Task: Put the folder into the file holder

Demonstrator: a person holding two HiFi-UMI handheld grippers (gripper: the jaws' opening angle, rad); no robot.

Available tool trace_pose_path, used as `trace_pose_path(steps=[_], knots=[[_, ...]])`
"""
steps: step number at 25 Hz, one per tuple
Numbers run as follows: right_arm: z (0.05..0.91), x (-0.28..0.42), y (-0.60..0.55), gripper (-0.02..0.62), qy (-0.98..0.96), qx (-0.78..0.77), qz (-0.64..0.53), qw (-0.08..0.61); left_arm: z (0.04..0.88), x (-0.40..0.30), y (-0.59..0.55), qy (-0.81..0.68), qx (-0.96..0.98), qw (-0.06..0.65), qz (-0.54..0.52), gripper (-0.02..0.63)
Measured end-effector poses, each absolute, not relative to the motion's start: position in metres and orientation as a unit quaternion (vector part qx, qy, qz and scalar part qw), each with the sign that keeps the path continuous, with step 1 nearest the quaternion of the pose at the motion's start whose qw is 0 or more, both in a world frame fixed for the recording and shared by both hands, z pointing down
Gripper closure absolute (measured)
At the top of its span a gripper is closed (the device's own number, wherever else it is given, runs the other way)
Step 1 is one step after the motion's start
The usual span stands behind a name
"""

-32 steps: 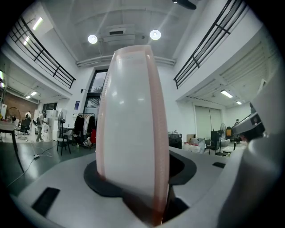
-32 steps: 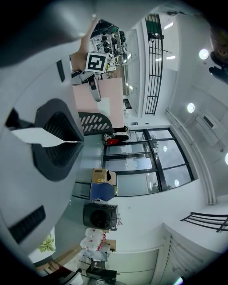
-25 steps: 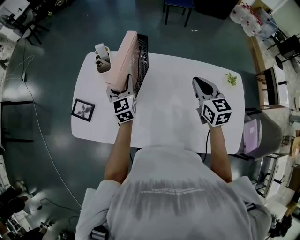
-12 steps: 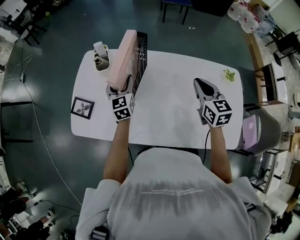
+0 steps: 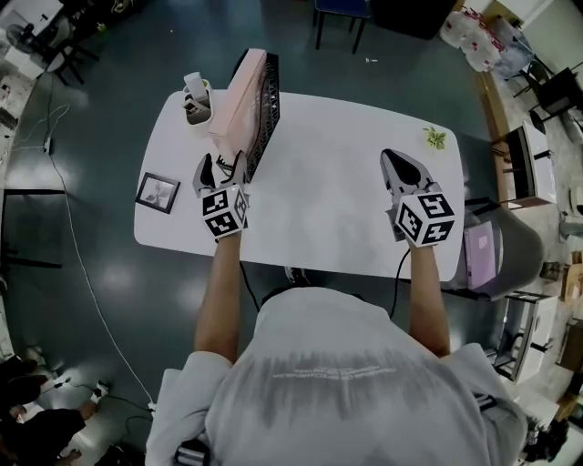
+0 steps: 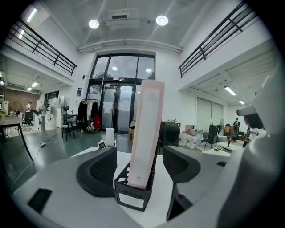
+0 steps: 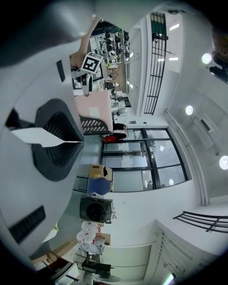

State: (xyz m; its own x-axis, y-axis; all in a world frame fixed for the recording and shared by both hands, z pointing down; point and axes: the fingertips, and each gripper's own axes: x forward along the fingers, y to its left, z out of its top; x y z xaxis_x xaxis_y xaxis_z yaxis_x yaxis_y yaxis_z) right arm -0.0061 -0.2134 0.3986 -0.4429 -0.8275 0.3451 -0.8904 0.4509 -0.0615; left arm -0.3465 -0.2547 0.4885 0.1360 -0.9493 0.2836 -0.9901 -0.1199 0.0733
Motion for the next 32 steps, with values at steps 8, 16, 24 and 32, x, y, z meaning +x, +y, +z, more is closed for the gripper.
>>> trace_pose_path(steps=[8, 16, 24, 32], knots=[[0.372, 0.036, -0.143, 0.563, -0.837, 0.527, 0.094, 0.116, 0.446, -0.321, -0.179, -0.652, 0.748, 0.102, 0.078, 0.286], [0.332, 0.059, -0.075, 0.563, -0.833, 0.540, 0.028, 0.114, 0.386, -0.273, -0.106, -0.597, 0.799, 0.052, 0.054, 0.454], [0.319, 0.069, 0.009, 0.563, -0.834, 0.540, 0.009, 0.113, 0.348, -0.235, -0.020, -0.564, 0.824, 0.009, 0.051, 0.581], [0.304, 0.072, 0.070, 0.563, -0.834, 0.541, -0.007, 0.108, 0.311, -0.212, 0.046, -0.537, 0.842, -0.026, 0.048, 0.589]])
